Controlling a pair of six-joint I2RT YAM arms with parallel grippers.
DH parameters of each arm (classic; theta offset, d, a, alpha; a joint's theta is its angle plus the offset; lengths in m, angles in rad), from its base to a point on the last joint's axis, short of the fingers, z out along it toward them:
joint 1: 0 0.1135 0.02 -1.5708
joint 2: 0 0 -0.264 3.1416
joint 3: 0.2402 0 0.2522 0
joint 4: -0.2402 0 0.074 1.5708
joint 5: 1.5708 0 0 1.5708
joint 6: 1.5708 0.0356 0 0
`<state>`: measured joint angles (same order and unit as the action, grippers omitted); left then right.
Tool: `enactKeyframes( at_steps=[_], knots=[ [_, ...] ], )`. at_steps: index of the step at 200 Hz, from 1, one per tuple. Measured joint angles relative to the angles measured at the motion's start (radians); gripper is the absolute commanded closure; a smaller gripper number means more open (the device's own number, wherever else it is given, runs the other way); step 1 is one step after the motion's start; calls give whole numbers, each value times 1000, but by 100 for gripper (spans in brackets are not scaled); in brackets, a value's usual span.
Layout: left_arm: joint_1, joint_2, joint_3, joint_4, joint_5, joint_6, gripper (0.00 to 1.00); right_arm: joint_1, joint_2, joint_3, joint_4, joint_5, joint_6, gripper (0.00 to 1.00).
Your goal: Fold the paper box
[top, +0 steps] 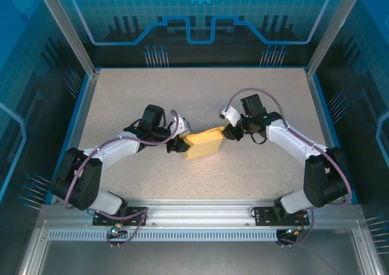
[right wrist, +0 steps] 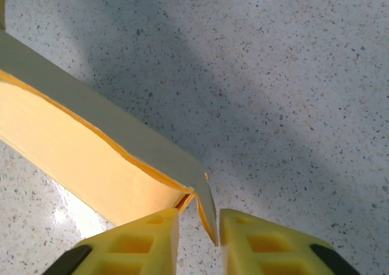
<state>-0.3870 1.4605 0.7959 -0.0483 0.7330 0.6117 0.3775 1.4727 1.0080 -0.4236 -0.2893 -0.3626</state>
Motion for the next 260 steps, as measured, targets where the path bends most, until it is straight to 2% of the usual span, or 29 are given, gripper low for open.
enactKeyframes(
  at_steps=[31, 64, 131, 182, 260],
  knots=[
    [0, 5, 2, 0, -7, -3, 60, 4, 6, 22, -17, -3, 21, 89],
    [-11, 11, 21, -12, -37, -10, 60, 13, 7, 35, -43, 18, 75, 92],
    [-111, 11, 32, -23, -157, -72, 59, 47, -53, 35, -116, 137, 212, 95],
    [-227, 7, 23, -12, -304, -153, 59, 50, -80, 35, -183, 184, 268, 96],
    [-255, -3, -27, 67, -327, -195, 62, 56, -91, 48, -237, 194, 307, 96]
  ],
)
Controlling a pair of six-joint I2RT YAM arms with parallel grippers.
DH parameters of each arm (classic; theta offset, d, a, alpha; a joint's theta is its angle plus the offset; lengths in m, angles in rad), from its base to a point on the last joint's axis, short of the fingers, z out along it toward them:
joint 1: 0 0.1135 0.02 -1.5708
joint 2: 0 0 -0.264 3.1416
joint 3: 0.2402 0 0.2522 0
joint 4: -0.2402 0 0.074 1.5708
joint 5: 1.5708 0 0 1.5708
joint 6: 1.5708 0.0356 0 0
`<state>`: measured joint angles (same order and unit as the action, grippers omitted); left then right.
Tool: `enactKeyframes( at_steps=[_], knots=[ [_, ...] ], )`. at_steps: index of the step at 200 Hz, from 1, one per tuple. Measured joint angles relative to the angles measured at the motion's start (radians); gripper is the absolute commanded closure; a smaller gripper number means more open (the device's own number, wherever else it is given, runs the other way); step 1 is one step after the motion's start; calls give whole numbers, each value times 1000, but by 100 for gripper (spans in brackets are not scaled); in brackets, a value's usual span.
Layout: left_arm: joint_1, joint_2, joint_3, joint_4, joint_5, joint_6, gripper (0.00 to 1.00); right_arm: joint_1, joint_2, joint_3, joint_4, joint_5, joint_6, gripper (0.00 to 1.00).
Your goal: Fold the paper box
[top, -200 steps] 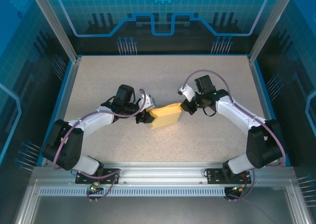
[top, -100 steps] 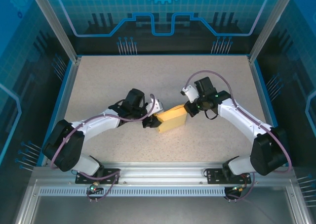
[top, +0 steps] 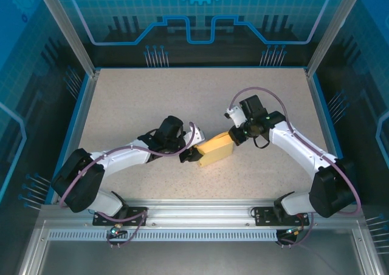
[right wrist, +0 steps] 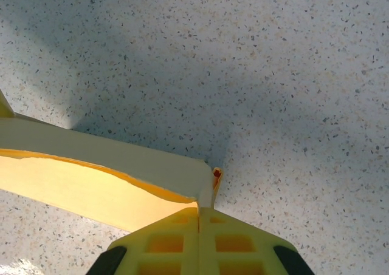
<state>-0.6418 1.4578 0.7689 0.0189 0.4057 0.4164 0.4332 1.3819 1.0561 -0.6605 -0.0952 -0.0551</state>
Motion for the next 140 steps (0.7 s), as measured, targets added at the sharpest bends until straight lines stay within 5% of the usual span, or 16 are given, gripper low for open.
enactKeyframes(
  at_steps=[140],
  knots=[
    [-3, 1, -26, 61, -8, 1, 61, 12, 0, 13, -21, 32, 63, 97]
  ],
)
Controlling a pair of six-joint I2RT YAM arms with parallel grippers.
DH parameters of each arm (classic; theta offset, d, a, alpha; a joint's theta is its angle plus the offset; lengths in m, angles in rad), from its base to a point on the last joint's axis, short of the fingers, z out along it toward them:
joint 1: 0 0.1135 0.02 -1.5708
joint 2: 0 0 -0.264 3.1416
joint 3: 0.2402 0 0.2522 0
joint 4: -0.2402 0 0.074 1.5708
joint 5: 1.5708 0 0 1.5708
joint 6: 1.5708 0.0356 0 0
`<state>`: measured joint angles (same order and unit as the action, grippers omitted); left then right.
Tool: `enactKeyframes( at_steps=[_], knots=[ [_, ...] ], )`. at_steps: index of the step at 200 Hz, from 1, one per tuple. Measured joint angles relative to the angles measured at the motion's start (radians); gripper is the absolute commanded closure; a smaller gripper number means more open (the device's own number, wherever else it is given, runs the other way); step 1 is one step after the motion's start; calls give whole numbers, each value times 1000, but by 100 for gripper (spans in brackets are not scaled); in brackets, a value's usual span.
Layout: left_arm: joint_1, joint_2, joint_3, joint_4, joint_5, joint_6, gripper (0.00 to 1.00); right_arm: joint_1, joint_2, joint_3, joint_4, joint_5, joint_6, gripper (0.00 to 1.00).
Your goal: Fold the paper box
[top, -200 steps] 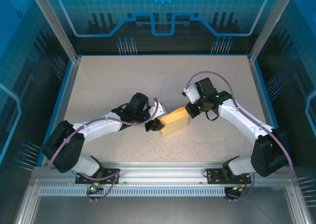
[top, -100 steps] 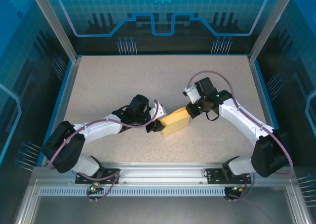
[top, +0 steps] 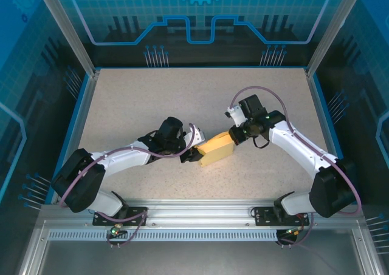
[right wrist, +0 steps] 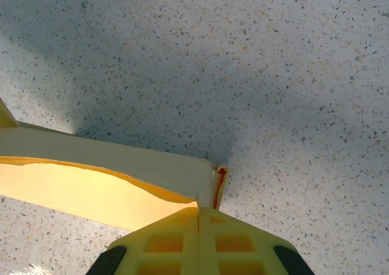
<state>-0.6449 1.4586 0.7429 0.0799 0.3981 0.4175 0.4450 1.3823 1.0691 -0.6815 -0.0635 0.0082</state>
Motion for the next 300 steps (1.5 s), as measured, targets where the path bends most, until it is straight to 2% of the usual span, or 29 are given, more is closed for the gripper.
enactKeyframes(
  at_steps=[75, 107, 153, 183, 224, 300],
  knots=[
    [-2, 5, -2, 14, -6, 3, 60, 3, -23, -45, 32, 20, -5, 97],
    [-2, 6, -2, 16, -10, 3, 56, 7, -39, -69, 56, 30, -4, 97],
    [-2, 8, -8, 18, -32, 0, 48, 17, -59, -102, 86, 30, 19, 98],
    [-2, 8, -14, 14, -46, -8, 36, 48, -74, -109, 89, 36, 46, 98],
    [-2, -18, -26, 14, -59, -50, 27, 81, -102, -117, 92, 63, 81, 99],
    [-2, -200, -67, -21, -138, -248, 28, 101, -115, -134, 108, 114, 120, 99]
  ],
)
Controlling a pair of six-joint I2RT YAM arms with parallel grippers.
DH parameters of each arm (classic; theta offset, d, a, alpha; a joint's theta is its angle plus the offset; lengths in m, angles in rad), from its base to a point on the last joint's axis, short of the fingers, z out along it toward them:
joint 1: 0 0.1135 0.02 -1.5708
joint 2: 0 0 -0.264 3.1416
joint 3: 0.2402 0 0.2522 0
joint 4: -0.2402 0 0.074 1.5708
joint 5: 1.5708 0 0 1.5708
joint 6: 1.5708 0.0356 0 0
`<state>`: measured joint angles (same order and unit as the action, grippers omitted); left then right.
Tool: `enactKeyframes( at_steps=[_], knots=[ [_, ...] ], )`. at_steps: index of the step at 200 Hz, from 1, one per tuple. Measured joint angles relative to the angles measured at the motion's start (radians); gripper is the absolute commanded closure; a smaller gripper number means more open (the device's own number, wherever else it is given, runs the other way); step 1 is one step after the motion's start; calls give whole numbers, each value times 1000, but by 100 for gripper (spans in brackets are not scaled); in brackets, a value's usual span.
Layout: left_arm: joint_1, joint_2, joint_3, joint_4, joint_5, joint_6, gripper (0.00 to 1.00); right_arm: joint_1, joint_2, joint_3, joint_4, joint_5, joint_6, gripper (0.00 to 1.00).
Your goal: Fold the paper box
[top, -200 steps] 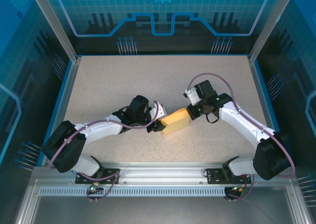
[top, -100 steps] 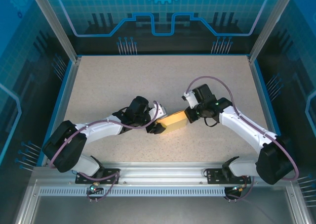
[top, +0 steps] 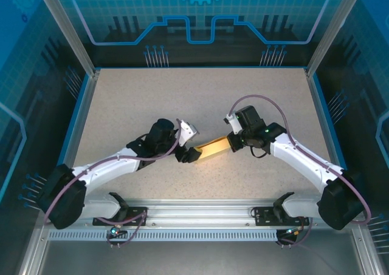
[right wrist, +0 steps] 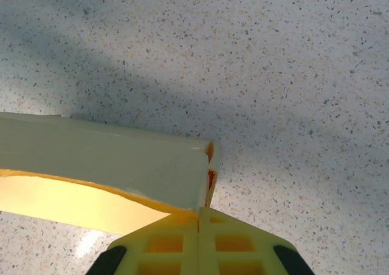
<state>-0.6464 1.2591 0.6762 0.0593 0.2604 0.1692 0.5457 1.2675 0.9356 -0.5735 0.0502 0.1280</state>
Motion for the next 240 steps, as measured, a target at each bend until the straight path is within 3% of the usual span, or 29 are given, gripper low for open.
enactKeyframes(
  at_steps=[37, 99, 126, 188, 240],
  knots=[
    [0, -74, -25, -69, -56, -81, 32, 4, 0, -1, 7, 4, 4, 99],
    [-11, -66, -14, -193, -76, -135, 63, 4, 6, -1, 14, 11, 3, 98],
    [-17, -46, 0, -221, -85, -145, 72, 4, 14, -1, 21, 14, 3, 98],
    [-21, -35, 26, -240, -122, -175, 64, 4, 33, -1, 43, 18, 3, 98],
    [-24, -35, 32, -255, -159, -195, 74, 4, 40, -1, 52, 18, 3, 98]
  ],
)
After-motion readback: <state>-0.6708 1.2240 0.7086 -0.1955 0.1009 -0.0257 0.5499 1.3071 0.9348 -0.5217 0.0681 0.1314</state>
